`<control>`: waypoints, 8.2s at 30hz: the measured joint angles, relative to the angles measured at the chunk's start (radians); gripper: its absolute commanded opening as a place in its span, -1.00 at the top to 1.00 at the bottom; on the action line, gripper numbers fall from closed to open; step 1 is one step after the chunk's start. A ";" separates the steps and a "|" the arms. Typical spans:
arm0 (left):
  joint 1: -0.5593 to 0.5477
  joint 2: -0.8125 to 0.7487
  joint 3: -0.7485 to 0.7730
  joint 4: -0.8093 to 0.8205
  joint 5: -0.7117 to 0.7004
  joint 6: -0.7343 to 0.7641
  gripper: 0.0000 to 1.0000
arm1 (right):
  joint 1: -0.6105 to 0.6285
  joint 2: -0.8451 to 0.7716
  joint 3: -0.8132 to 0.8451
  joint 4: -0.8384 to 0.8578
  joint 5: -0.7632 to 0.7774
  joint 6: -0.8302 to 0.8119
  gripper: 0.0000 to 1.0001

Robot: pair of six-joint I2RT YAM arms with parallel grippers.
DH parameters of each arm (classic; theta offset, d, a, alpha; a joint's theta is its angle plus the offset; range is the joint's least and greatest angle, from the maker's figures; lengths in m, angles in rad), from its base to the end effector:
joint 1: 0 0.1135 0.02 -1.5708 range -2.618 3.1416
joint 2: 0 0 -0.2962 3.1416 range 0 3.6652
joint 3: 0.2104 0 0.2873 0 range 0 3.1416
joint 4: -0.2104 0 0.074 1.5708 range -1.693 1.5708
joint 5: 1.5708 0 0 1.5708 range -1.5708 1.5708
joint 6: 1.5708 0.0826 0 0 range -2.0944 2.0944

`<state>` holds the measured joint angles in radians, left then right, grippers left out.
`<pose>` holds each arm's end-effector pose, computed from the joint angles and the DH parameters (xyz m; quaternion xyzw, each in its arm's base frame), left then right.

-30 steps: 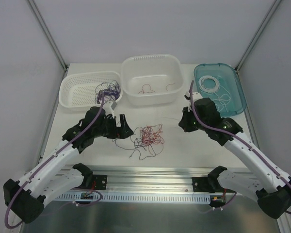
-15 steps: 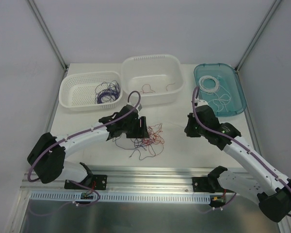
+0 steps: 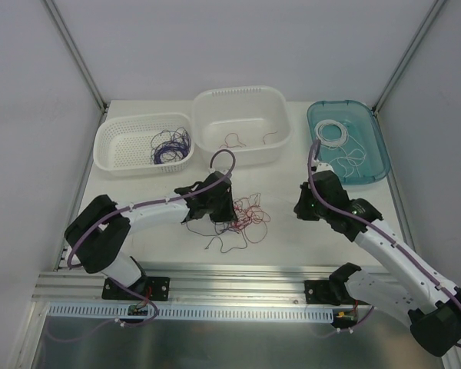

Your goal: Untangle the cables

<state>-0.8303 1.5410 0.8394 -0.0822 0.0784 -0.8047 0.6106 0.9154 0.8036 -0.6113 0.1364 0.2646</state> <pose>0.2484 -0.2813 0.1637 0.0268 0.9226 -0.3042 0.2357 0.2049 0.1297 0.2735 -0.1289 0.9006 0.1176 0.3980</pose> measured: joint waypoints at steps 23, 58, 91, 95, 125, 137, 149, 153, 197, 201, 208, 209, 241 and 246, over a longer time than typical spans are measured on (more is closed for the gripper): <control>0.373 -0.644 -0.030 -0.406 -0.174 0.337 1.00 | -0.470 -0.166 0.289 -0.224 -0.006 -0.152 0.99; 0.097 -0.452 -0.015 -0.195 0.207 0.026 1.00 | 0.188 0.103 -0.094 0.508 -0.305 -0.072 0.09; 0.089 -0.492 -0.015 -0.165 0.254 0.003 1.00 | 0.181 0.281 -0.127 0.781 -0.603 -0.216 0.06; 0.089 -0.495 -0.015 -0.163 0.260 0.008 1.00 | 0.169 0.277 -0.127 0.787 -0.618 -0.225 0.19; 0.165 -0.567 -0.018 -0.207 0.050 0.019 1.00 | 0.078 -0.093 -0.163 0.468 -0.576 -0.338 0.84; 0.166 -0.520 0.010 -0.208 0.181 0.032 1.00 | 0.132 0.041 -0.127 0.543 -0.500 -0.276 0.07; 0.138 -0.520 0.011 -0.186 0.213 -0.030 1.00 | 0.227 0.159 -0.069 0.734 -0.333 -0.200 0.07; 0.135 -0.520 0.011 -0.183 0.214 -0.041 1.00 | 0.249 0.179 -0.066 0.756 -0.288 -0.177 0.07; 0.036 -0.183 -0.120 -0.054 0.024 0.398 -0.21 | 0.079 0.068 -0.027 0.276 0.011 -0.115 0.99; 0.009 -0.110 -0.056 -0.027 0.040 0.492 -0.01 | 0.079 0.058 -0.027 0.261 0.009 -0.115 0.99; -0.014 0.025 -0.008 -0.005 0.042 0.573 0.90 | 0.071 0.039 -0.027 0.245 0.009 -0.116 0.99; -0.014 0.030 -0.008 -0.010 0.038 0.573 1.00 | 0.069 0.036 -0.027 0.241 0.010 -0.116 0.99; 0.688 -0.380 1.076 -0.639 -0.279 0.495 1.00 | -0.221 -0.132 -0.241 0.012 0.022 -0.034 0.99; 0.688 -0.273 1.207 -0.660 -0.217 0.504 1.00 | -0.222 -0.135 -0.245 0.016 -0.011 -0.034 0.99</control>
<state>-0.1421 1.2682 2.0460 -0.7418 -0.1387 -0.3008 0.3882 0.7799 0.5591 -0.5949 0.1257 0.2310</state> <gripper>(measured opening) 0.009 0.023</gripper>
